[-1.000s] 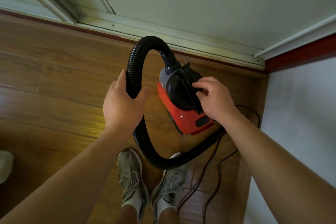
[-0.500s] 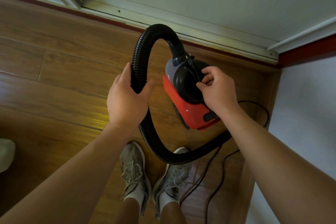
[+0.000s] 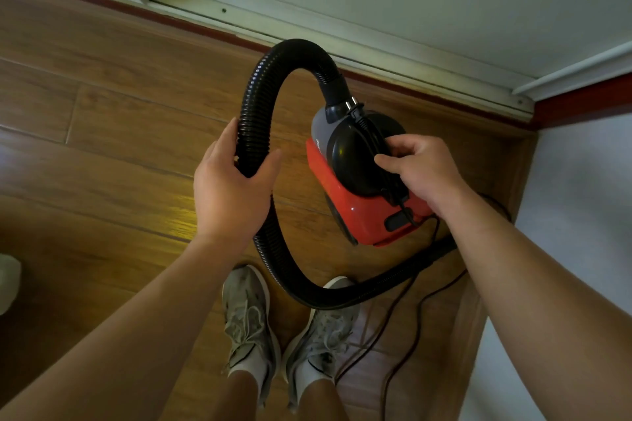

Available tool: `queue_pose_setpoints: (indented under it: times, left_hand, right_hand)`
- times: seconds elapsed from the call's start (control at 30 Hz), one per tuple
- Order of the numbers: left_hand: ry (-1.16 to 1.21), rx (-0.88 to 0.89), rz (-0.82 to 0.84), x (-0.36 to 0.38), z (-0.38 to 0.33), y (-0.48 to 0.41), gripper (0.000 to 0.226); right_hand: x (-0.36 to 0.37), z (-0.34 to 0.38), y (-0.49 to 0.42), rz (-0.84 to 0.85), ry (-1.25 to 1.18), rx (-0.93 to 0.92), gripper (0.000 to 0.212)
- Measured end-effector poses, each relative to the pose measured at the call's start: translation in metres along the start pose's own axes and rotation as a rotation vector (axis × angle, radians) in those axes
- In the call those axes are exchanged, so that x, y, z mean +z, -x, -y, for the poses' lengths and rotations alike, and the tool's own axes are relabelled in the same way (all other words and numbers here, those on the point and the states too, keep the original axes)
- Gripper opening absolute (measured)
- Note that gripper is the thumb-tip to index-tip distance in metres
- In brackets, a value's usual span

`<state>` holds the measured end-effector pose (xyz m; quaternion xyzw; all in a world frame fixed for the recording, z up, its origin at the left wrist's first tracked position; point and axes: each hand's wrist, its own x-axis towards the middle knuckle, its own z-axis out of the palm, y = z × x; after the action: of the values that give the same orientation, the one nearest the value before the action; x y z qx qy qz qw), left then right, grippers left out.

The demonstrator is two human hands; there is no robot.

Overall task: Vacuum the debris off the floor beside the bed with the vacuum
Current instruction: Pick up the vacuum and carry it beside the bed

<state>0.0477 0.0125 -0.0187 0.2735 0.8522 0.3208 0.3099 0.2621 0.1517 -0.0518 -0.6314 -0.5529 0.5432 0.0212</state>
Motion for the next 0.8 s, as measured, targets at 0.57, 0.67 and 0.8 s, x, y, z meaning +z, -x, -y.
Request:
queue_pose_setpoints:
  times: [0.57,0.67,0.8]
  left_hand:
    - [0.175,-0.086,-0.018,-0.024,0.000,0.017,0.037]
    - [0.190,-0.080,-0.020,-0.040,-0.003,0.022,0.027]
    - [0.218,-0.083,-0.044,-0.064,-0.014,0.025,0.025]
  right_hand:
    - [0.021,0.006,0.018,0.076,-0.010,0.014,0.018]
    - [0.025,0.016,0.030,0.052,0.032,-0.011,0.020]
    - [0.024,0.041,0.050,0.042,0.051,-0.022,0.020]
